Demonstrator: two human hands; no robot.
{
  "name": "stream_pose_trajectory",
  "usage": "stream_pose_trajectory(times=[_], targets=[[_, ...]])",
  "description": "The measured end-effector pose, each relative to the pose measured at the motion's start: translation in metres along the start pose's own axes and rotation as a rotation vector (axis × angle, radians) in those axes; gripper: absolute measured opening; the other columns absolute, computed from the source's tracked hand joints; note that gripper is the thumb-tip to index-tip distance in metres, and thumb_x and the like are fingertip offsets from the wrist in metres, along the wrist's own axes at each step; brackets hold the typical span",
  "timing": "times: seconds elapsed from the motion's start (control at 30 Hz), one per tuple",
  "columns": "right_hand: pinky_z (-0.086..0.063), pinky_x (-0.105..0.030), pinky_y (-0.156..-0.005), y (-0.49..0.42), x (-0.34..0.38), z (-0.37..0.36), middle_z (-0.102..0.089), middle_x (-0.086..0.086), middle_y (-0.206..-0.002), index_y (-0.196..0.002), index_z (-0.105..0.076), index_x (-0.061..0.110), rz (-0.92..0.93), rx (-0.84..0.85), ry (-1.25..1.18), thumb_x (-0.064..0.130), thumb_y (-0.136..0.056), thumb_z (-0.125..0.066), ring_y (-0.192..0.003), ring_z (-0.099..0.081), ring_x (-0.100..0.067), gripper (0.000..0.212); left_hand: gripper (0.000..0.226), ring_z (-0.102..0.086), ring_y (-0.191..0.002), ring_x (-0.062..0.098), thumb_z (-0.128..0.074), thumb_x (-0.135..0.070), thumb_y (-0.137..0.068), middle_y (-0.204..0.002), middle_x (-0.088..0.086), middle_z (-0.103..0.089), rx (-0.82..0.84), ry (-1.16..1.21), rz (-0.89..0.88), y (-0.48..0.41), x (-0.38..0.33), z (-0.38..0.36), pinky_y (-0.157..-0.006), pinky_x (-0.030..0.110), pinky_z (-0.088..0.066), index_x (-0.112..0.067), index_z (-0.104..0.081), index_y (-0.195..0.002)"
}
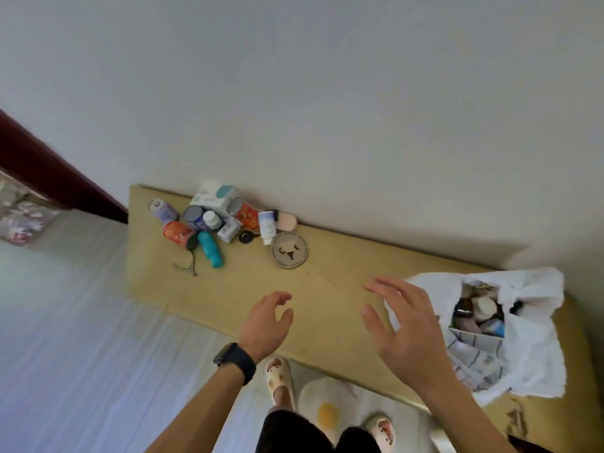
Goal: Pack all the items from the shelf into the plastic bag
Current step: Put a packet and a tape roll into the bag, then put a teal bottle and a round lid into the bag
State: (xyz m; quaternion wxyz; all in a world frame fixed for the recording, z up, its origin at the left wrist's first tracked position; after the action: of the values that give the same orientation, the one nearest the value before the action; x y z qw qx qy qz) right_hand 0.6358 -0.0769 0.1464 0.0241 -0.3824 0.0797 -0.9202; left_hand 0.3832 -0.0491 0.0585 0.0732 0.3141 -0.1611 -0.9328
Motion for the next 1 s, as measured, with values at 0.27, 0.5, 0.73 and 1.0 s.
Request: stream_pose_trajectory(times=[0.27, 0.5, 0.73, 1.0], targets=[[-0.035, -0.036, -0.112, -0.034, -0.012, -0.193, -0.044, 0.005, -0.147, -0.143, -0.044, 0.032, -0.092, 0.689, 0.312, 0.062, -0.087, -0.042, -0.134, -0.036, -0.022, 0.063, 0.041, -0.048, -0.124, 0.022, -0.049, -0.041, -0.096, -0.137, 0.001, -0.052, 0.087, -0.068, 0.241, -0.033, 0.125, 0.043, -0.103, 0.035, -0.042, -0.029, -0.047, -0.134], [-0.037, -0.044, -0.109, -0.096, -0.029, -0.285, -0.026, -0.01, -0.158, -0.154, -0.021, 0.018, -0.318, 0.859, 0.48, 0.053, -0.09, -0.054, -0.139, -0.031, -0.035, 0.08, 0.063, -0.02, -0.147, 0.029, -0.047, -0.047, -0.094, -0.16, 0.006, -0.022, 0.279, -0.245, 0.268, -0.091, 0.197, 0.044, -0.119, 0.045, -0.022, -0.03, -0.027, -0.151], [-0.036, -0.049, -0.106, -0.202, -0.055, -0.346, -0.03, -0.012, -0.156, -0.154, -0.014, 0.017, -0.416, 0.642, 0.448, 0.061, -0.074, -0.07, -0.136, -0.034, -0.039, 0.107, 0.078, 0.008, -0.15, 0.034, -0.049, -0.048, -0.093, -0.162, -0.004, 0.019, 0.465, -0.355, 0.223, -0.118, 0.251, 0.031, -0.118, 0.059, -0.006, -0.043, 0.0, -0.153], [-0.039, -0.041, -0.08, -0.191, -0.06, -0.364, -0.056, -0.021, -0.122, -0.125, -0.044, 0.007, -0.519, 0.581, 0.558, 0.05, -0.082, -0.07, -0.11, -0.052, -0.039, 0.067, 0.062, -0.03, -0.139, 0.032, -0.047, -0.037, -0.091, -0.159, 0.002, -0.019, 0.338, -0.301, 0.194, -0.138, 0.245, 0.049, -0.11, 0.047, -0.031, -0.036, -0.023, -0.148]])
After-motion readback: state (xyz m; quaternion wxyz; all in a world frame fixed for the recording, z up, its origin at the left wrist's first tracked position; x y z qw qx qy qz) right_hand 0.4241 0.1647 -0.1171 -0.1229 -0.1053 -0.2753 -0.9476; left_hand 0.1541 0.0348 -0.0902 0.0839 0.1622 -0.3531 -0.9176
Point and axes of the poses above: each hand's wrist, its own y-axis away from the middle knuckle, its own z-axis out of the back of the hand, x = y × z, the point moved 4 cm from there along -y, towards the middle knuckle
